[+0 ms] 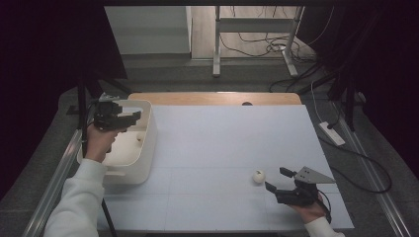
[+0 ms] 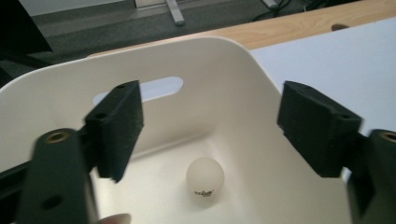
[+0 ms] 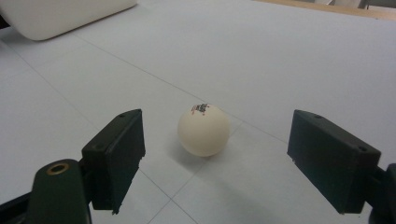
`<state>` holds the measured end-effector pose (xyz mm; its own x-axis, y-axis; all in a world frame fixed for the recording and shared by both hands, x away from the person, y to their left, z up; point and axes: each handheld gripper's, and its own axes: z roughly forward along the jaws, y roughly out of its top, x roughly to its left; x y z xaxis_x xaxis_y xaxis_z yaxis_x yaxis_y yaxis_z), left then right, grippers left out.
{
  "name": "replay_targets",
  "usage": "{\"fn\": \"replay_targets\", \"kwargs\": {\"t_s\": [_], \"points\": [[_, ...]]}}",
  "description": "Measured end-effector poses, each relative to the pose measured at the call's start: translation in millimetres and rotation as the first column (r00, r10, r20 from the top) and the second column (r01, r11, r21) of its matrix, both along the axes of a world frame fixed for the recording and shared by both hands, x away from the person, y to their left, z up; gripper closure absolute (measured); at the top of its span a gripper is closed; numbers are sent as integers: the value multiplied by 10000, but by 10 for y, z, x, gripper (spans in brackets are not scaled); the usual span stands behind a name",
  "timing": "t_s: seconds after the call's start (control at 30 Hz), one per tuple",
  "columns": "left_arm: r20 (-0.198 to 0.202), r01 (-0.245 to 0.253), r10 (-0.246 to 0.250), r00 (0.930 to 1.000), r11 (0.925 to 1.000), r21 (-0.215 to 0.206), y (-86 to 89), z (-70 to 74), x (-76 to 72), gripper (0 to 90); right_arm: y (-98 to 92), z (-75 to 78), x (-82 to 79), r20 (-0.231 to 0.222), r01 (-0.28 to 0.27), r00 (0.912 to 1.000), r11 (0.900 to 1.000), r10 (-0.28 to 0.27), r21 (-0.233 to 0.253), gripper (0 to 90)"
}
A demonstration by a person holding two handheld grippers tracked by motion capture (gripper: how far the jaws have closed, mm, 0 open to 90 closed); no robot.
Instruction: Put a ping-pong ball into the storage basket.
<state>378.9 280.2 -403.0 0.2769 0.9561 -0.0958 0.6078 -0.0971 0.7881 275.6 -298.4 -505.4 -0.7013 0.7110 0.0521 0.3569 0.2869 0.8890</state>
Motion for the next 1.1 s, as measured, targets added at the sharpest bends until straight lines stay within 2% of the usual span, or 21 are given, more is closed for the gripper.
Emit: {"fn": "replay_targets", "kwargs": {"t_s": [0.07, 0.17, 0.53, 0.6, 0.7, 0.8, 0.93, 1.1], "points": [[86, 94, -92, 9999, 9996, -274, 7, 19, -16, 196, 2, 0, -1, 7, -5, 10000, 10000, 5, -10, 188], [77, 255, -252, 9997, 9986, -455, 9, 22, -26, 178, 3, -1, 0, 4, -4, 10000, 10000, 4, -11, 188], [230, 782, -770, 9968, 9952, -584, -60, 66, -98, 165, 2, -4, 6, -17, 2, 10000, 10000, -2, -16, 188], [467, 1038, -1008, 9938, 9923, -680, -115, 109, -152, 165, 5, -5, 13, -41, 13, 10000, 10000, -13, -2, 187], [617, 1321, -1274, 9899, 9881, -794, -168, 123, -188, 166, 2, -6, 12, -53, 26, 10000, 10000, -26, 3, 188], [796, 1619, -1560, 9845, 9840, -739, -233, 143, -219, 166, -9, -3, 5, -59, 42, 10000, 10000, -42, 3, 187], [966, 1838, -1761, 9796, 9800, -766, -284, 174, -254, 167, -8, -5, 0, -60, 38, 10000, 10000, -38, 12, 188], [1219, 2194, -2073, 9707, 9710, -953, -372, 221, -332, 173, -6, -5, 8, -55, 7, 10000, 10000, -7, 37, 188]]}}
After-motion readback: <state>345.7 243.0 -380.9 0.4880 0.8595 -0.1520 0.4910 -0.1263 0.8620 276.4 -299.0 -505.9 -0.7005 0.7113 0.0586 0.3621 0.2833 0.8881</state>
